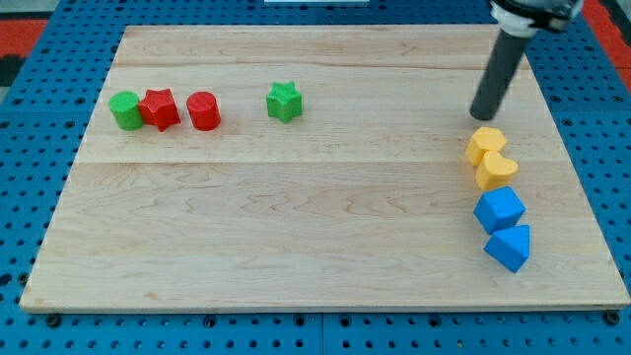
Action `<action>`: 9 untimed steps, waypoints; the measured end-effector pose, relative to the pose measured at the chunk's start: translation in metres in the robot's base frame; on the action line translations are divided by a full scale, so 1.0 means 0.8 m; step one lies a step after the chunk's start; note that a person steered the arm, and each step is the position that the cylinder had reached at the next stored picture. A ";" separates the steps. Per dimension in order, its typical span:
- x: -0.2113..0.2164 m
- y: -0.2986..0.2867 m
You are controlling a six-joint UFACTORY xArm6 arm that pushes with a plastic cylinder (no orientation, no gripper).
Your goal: Push the green star to the yellow hexagon
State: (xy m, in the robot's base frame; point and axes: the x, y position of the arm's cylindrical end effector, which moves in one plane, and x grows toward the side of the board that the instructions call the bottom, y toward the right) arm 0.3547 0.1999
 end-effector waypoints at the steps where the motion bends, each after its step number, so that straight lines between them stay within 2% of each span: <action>1: -0.009 0.056; 2: -0.037 0.001; 3: -0.104 -0.122; 4: -0.117 -0.264; 5: -0.063 -0.338; 6: -0.024 -0.358; 7: 0.009 -0.298; 8: 0.016 -0.145; 9: -0.009 -0.160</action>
State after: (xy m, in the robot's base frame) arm 0.3476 0.0722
